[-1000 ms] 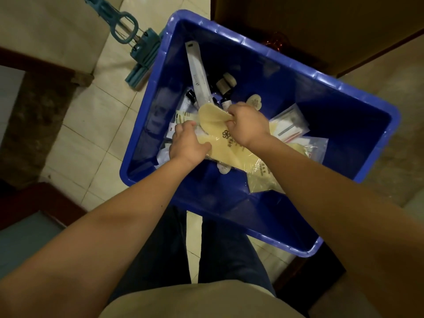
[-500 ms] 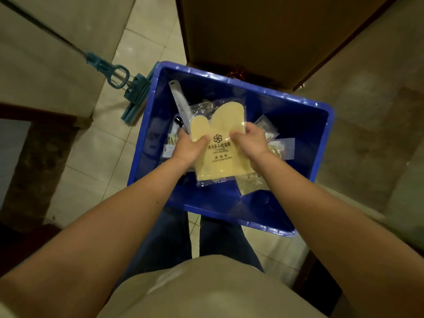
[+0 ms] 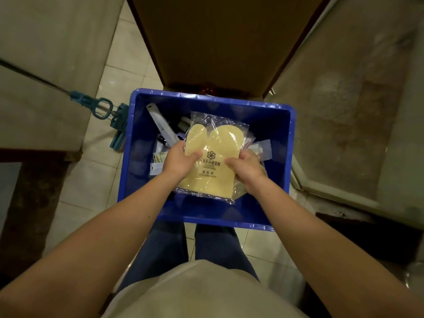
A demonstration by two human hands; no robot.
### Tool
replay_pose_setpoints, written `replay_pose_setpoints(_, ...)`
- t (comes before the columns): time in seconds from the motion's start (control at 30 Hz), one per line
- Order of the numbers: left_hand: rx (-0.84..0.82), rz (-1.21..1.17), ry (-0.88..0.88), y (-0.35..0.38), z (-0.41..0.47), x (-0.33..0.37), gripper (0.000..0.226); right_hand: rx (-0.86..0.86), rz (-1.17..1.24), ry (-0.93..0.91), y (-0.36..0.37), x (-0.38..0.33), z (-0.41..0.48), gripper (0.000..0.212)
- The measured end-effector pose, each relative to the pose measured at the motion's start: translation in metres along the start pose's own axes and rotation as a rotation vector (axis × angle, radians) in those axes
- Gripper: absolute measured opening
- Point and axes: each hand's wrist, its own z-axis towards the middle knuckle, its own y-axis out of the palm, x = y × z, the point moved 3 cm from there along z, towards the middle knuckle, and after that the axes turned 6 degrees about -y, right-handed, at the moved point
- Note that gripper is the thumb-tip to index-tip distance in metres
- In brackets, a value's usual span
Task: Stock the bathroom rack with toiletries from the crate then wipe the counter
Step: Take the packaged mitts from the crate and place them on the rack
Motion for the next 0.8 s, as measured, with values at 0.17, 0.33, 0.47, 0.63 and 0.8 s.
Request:
replay_pose_setpoints(0.17, 0.063, 0.079, 0.026, 0.005, 0.005, -0.009, 0.01, 0.053, -0.17, -0.046, -0.01, 0.01, 0.0, 0.016)
replay_pose_setpoints(0.33, 0.085, 0.127, 0.022, 0.011, 0.01, -0.013, 0.013, 0.149, -0.388, -0.221, -0.023, 0.014, 0.01, 0.031)
replay_pose_setpoints(0.47, 0.104, 0.175, 0.044, 0.011, 0.015, -0.013, 0.013, 0.291, -0.707, -0.344, -0.033, 0.01, 0.017, 0.037)
replay_pose_setpoints(0.63, 0.121, 0.202, 0.062, 0.007, 0.02, -0.01, 0.007, 0.193, -0.823, -0.196, -0.037, 0.013, 0.029, 0.044)
replay_pose_setpoints(0.8, 0.105, 0.217, 0.05, 0.008, 0.023, -0.008, 0.011, 0.08, -0.913, -0.085, -0.038, 0.016, 0.043, 0.048)
